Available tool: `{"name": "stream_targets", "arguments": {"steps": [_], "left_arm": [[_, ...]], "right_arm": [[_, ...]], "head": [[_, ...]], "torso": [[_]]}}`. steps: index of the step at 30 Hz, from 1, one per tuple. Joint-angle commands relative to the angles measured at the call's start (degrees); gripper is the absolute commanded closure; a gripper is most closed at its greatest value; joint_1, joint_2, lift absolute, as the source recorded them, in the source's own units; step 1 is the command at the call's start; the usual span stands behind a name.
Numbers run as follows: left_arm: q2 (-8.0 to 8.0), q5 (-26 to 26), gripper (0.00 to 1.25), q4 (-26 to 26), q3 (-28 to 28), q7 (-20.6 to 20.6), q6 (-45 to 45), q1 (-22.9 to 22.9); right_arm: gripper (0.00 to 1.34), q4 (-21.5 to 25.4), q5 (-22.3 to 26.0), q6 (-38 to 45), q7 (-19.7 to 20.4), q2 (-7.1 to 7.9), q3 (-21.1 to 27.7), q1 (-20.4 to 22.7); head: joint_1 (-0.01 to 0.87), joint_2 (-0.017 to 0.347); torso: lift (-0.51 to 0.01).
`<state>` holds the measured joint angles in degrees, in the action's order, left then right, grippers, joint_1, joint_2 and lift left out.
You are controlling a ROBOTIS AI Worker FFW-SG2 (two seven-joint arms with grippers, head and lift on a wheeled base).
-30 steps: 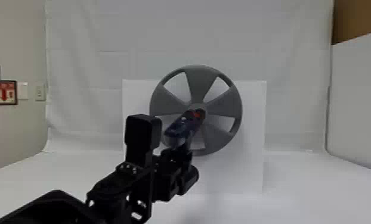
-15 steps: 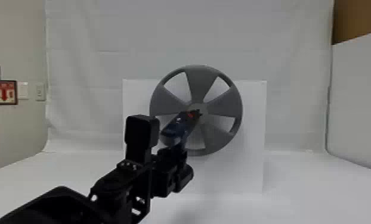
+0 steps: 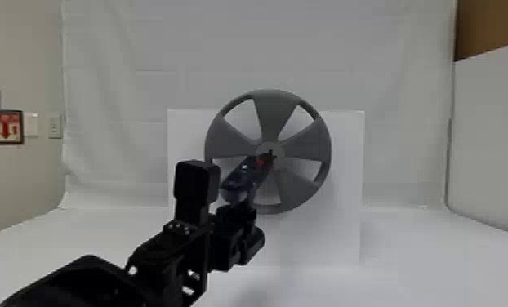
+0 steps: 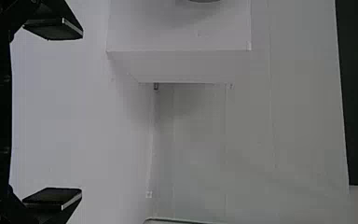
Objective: Grasp the drill and bring into the middle of wheel
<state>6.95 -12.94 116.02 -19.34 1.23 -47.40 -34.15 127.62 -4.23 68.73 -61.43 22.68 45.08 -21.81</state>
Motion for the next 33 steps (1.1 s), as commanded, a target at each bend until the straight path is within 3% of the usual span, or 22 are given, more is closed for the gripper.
{"name": "stream_targets", "arguments": {"steps": [1,33], "left_arm": [[0.00,0.1,1.17,-0.1,0.0,0.0,0.0,0.0],[0.00,0.4,1.17,-0.3,-0.1,0.0,0.0,0.0]], "right_arm": [[0.11,0.0,0.0,0.0,0.0,0.00,0.0,0.0],[0.11,0.0,-0.3,0.1,0.0,0.18,-0.3,0.0]], "head": [[0.054,0.031],[0.054,0.031]], "torso": [[-0.403],[-0.403]]}}
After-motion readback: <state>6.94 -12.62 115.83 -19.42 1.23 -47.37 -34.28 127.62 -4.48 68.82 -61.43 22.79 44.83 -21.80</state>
